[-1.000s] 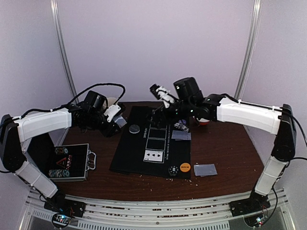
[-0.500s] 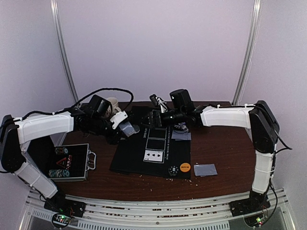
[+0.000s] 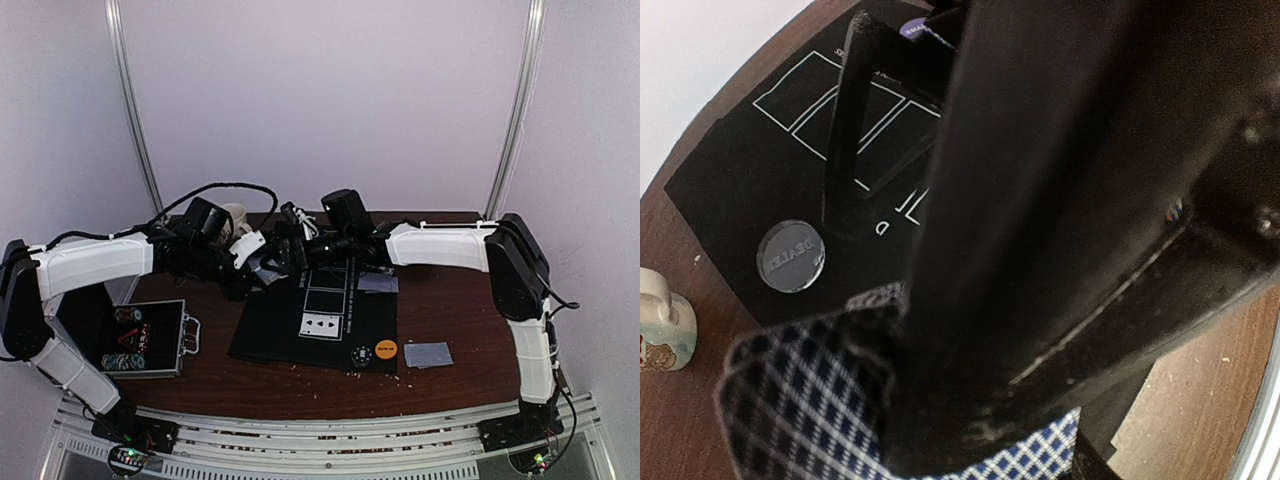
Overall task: Distribute texas hold em gaming equipment
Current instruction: Pick up the poker card from the face-down deck piles, then flop the poker card in the community card area, then adjust the poker card in the community card area, then pick up the poker card from the face-down deck piles.
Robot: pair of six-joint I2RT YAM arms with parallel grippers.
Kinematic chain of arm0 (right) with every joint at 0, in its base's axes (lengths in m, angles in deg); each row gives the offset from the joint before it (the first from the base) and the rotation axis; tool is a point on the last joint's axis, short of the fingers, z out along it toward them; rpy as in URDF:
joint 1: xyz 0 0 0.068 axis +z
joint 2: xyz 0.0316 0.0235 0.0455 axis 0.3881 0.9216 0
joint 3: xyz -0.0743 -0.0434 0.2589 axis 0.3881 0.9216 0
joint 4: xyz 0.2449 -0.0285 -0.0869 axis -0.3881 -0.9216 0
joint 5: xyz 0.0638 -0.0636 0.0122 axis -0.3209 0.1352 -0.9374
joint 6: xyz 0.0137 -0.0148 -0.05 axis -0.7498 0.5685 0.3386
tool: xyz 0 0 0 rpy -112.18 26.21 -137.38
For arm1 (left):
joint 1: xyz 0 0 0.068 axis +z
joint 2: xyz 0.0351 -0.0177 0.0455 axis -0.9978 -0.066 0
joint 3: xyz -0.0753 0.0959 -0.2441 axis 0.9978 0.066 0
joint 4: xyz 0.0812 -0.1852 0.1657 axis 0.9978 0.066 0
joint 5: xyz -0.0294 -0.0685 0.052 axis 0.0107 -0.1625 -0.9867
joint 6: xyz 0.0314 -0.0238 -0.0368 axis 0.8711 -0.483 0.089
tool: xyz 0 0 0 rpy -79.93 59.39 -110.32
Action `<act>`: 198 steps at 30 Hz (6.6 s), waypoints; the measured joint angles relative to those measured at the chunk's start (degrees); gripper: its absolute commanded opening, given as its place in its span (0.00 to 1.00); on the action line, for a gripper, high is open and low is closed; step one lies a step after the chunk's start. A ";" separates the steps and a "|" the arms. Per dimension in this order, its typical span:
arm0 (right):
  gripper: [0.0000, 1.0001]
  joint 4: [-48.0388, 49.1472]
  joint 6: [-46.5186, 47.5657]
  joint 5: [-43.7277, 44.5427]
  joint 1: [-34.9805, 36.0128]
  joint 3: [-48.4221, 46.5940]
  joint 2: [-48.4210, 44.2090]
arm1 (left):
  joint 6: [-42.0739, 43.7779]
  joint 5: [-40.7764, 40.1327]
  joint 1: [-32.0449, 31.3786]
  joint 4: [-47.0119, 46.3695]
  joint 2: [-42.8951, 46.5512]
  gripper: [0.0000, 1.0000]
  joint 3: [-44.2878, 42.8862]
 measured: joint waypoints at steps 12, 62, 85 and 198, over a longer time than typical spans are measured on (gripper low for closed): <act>0.46 -3.13 3.54 4.98 0.52 0.04 -2.08 | 0.02 -0.96 0.00 0.02 0.02 0.42 0.00; 0.00 -10.62 71.69 20.92 -2.51 19.98 -19.43 | -1.84 -10.21 0.28 0.35 -0.04 0.42 -0.46; 0.20 -11.78 112.56 21.97 -1.18 14.60 -2.86 | -1.86 -10.75 0.33 0.37 -0.04 0.42 -0.46; 0.40 -0.37 -2.67 -3.85 -0.83 -3.28 1.16 | -1.51 -6.58 0.33 0.39 0.02 0.42 -0.46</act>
